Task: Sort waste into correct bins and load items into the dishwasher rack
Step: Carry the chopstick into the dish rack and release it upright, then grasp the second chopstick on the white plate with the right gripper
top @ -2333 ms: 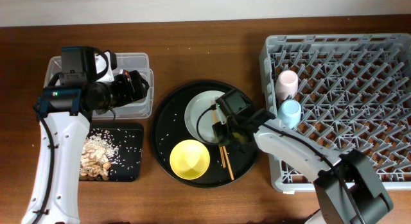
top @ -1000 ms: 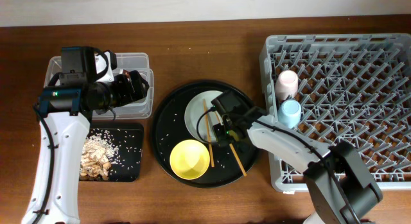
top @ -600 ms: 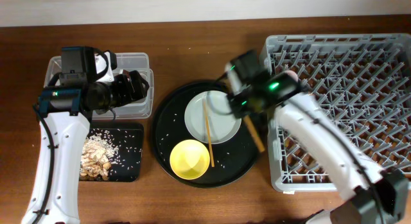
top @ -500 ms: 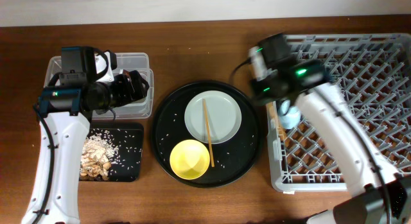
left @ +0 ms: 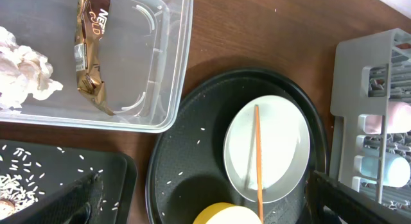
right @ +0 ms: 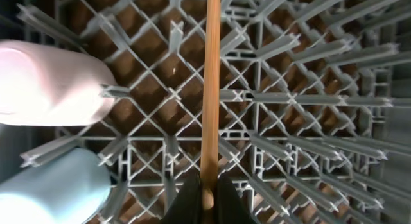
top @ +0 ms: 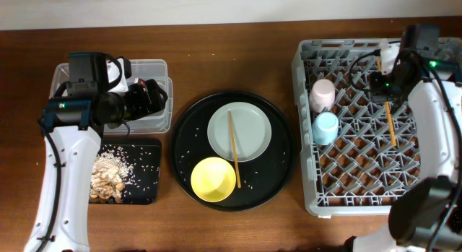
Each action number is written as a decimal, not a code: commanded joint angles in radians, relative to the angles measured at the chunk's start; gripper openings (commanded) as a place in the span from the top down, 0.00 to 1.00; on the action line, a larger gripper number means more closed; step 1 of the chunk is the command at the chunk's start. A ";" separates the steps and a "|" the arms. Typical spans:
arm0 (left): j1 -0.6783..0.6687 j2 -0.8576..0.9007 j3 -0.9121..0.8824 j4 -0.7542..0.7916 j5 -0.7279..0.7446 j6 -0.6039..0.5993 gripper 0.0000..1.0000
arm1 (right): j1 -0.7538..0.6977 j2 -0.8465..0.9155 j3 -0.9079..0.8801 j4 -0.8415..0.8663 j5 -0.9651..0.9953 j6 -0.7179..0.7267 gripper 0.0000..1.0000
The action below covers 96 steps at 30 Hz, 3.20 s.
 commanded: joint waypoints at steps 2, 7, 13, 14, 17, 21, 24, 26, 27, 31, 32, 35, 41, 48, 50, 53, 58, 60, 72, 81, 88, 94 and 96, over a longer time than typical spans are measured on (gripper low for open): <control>0.003 0.006 -0.005 -0.001 -0.006 0.008 0.01 | -0.024 0.072 0.013 0.038 -0.047 -0.051 0.96; 0.003 0.006 -0.005 -0.001 -0.006 0.008 0.01 | -0.024 0.128 0.013 0.060 -0.046 -0.051 0.95; 0.003 0.006 -0.005 -0.001 -0.006 0.008 0.01 | -0.024 0.143 0.013 0.072 -0.046 -0.051 0.53; 0.003 0.006 -0.005 -0.001 -0.006 0.008 0.01 | -0.024 0.143 0.013 0.074 -0.046 -0.051 0.53; 0.003 0.006 -0.005 -0.001 -0.006 0.008 0.01 | -0.024 0.143 0.013 0.074 -0.047 -0.046 0.52; 0.003 0.006 -0.005 -0.001 -0.006 0.008 0.01 | -0.002 0.107 0.050 0.045 -0.069 0.110 0.52; 0.003 0.006 -0.005 -0.001 -0.006 0.008 0.01 | 0.050 0.075 0.152 -0.084 -0.252 0.176 0.52; 0.003 0.006 -0.005 -0.001 -0.006 0.008 0.01 | 0.118 0.061 0.232 -0.202 -0.305 0.199 0.48; 0.003 0.006 -0.005 -0.001 -0.006 0.008 0.01 | 0.159 0.057 0.257 -0.247 -0.304 0.209 0.47; 0.003 0.006 -0.005 -0.001 -0.006 0.008 0.01 | 0.338 0.050 0.271 -0.314 -0.334 0.292 0.33; 0.003 0.006 -0.005 -0.001 -0.006 0.008 0.01 | 0.373 0.051 0.268 -0.316 -0.346 0.329 0.28; 0.003 0.006 -0.005 -0.001 -0.006 0.008 0.01 | 0.490 0.054 0.267 -0.304 -0.389 0.510 0.02; 0.003 0.006 -0.005 -0.001 -0.006 0.008 0.01 | 0.674 0.087 0.266 -0.282 -0.338 0.590 0.52; 0.003 0.006 -0.005 -0.001 -0.006 0.008 0.01 | 0.834 0.169 0.253 -0.256 -0.082 0.717 0.53; 0.003 0.006 -0.005 -0.001 -0.006 0.008 0.01 | 0.866 0.204 0.253 -0.247 -0.048 0.717 0.55; 0.003 0.006 -0.005 -0.001 -0.006 0.008 0.01 | 0.891 0.253 0.253 -0.237 -0.045 0.717 0.56; 0.003 0.006 -0.005 -0.001 -0.006 0.008 0.01 | 0.895 0.360 0.253 -0.233 -0.046 0.717 0.56; 0.003 0.006 -0.005 -0.001 -0.006 0.008 0.01 | 0.895 0.399 0.253 -0.228 -0.048 0.717 0.56; 0.003 0.006 -0.005 -0.001 -0.006 0.008 0.01 | 0.895 0.536 0.252 -0.206 -0.049 0.717 0.75; 0.003 0.006 -0.005 -0.001 -0.006 0.008 0.01 | 0.895 0.536 0.220 -0.206 -0.049 0.717 0.89; 0.003 0.006 -0.005 -0.001 -0.006 0.008 0.01 | 0.892 0.528 0.238 -0.227 -0.053 0.716 0.96; 0.003 0.006 -0.005 -0.001 -0.006 0.008 0.01 | 0.853 0.465 0.402 -0.381 -0.050 0.621 0.96; 0.003 0.006 -0.005 -0.001 -0.006 0.008 0.01 | 0.823 0.444 0.491 -0.447 -0.041 0.581 0.96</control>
